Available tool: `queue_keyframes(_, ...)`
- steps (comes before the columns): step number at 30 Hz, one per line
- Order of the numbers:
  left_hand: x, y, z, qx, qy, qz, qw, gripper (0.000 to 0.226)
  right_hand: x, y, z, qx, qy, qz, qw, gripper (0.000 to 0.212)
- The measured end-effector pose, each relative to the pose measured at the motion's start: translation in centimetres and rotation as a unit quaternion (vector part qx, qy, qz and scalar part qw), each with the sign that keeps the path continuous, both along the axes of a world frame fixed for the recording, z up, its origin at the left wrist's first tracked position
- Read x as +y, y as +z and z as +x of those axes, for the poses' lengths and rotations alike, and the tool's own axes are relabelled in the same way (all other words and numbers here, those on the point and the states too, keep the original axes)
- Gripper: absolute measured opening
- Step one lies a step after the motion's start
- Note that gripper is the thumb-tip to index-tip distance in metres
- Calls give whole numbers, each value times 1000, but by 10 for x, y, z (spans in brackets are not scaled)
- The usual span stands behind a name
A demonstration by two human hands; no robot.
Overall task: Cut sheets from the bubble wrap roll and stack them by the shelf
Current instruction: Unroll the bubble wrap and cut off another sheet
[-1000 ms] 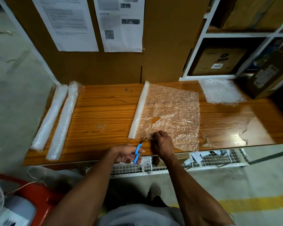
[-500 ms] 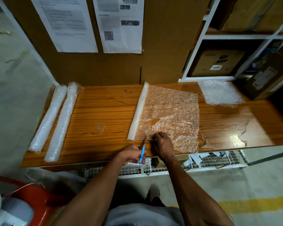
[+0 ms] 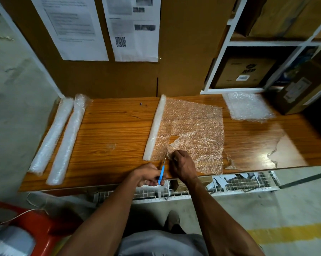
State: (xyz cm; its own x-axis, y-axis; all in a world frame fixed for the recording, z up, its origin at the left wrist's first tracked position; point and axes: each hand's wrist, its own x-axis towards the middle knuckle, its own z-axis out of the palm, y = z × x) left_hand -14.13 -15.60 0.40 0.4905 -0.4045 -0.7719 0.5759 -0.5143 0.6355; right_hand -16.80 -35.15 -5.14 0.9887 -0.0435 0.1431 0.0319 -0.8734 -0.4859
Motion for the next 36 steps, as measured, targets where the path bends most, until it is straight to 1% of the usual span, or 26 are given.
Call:
queue_keyframes(2,-2,1,4,10,3,1,1000,21,-1,-1,0,-3,3,3,1000,14)
queue_keyframes(5,-6,2,9,14,7,9,1000,27,-3,-3,0,10,7,1,1000,16)
queue_keyframes(8,-9,3,12,17,18,9,1000,26,-5,-3,0,19,26,-11,999,19)
queue_keyframes(12,-15,3,17,16,32,11,999,28,-10,-2,-1,22,42,-14,999,28)
queue_keyframes(14,-19,3,18,6,37,12,999,26,-11,0,-2,22,41,-14,999,30)
queue_keyframes(18,-24,-4,21,-18,52,-2,998,14,-13,4,-3,16,43,-12,999,32)
queue_keyframes(24,-27,2,22,2,52,-7,999,9,-16,7,-3,37,45,-4,998,39)
queue_keyframes(28,-30,7,25,23,38,17,999,20,-17,8,-2,48,47,-3,998,41)
queue_keyframes(31,-32,8,28,15,42,29,999,24,-16,8,-2,53,52,-1,997,49)
queue_keyframes(34,-34,3,31,6,49,30,998,41,-17,8,-3,53,58,2,997,52)
queue_keyframes(36,-36,2,33,5,56,26,998,45,-18,6,-4,51,58,1,997,54)
